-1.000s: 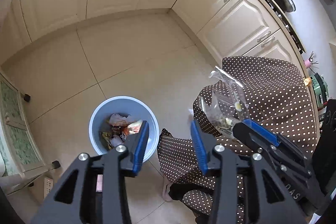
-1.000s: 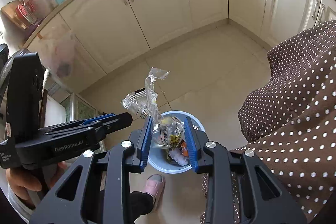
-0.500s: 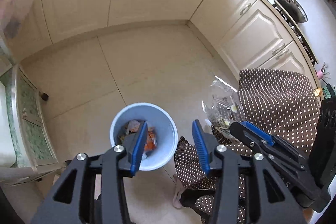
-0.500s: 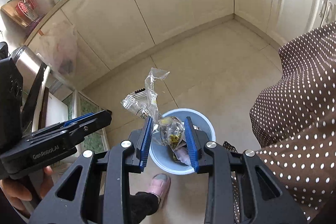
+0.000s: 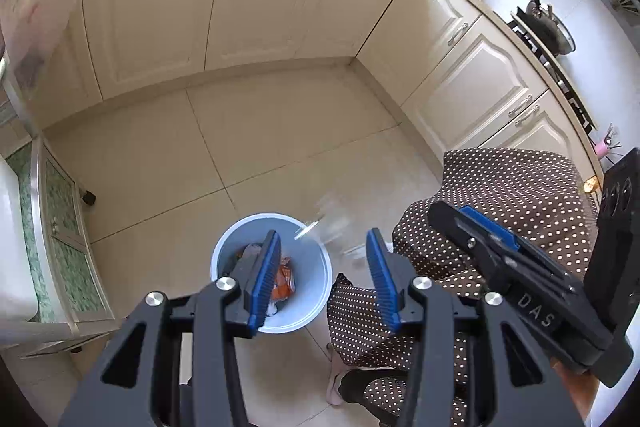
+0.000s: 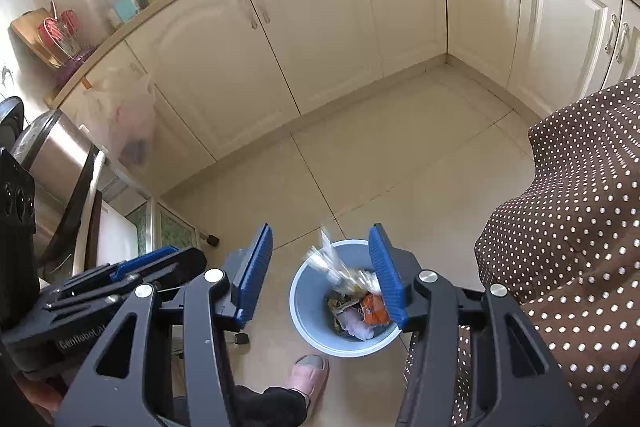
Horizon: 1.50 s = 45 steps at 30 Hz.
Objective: Collect trash
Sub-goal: 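Open both grippers to drop the wrapper and clear bag into the bin, then move the right tool to the orange peel and grasp it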
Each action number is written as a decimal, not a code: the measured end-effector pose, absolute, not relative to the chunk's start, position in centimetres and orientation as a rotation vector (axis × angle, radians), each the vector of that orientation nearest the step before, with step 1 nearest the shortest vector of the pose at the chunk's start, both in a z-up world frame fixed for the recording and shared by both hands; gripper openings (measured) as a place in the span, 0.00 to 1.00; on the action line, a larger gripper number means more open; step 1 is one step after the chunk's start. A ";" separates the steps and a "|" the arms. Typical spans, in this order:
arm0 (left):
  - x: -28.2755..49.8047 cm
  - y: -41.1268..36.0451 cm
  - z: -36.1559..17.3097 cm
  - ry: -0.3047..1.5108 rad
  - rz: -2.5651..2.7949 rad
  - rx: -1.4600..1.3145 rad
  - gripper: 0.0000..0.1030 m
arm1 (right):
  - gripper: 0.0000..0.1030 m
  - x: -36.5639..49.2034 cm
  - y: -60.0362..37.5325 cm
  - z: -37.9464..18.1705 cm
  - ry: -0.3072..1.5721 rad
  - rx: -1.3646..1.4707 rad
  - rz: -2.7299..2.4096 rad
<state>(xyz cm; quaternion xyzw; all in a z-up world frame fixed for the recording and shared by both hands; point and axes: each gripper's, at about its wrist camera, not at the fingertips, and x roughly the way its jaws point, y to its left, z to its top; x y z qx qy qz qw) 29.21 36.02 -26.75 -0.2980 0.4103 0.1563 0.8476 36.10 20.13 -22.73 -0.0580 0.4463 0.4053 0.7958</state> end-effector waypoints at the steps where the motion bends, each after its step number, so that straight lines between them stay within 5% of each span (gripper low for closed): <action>1: 29.2 35.9 -26.3 0.861 0.325 -0.626 0.42 | 0.47 35.9 19.8 -22.4 0.954 -0.125 0.870; 28: 35.6 17.4 -12.3 0.709 0.062 -0.395 0.48 | 0.52 37.8 -1.6 -8.1 0.645 0.035 0.706; 45: 50.1 8.2 -13.3 0.760 -0.074 -0.350 0.49 | 0.62 55.3 -12.4 -11.0 0.631 -0.123 0.403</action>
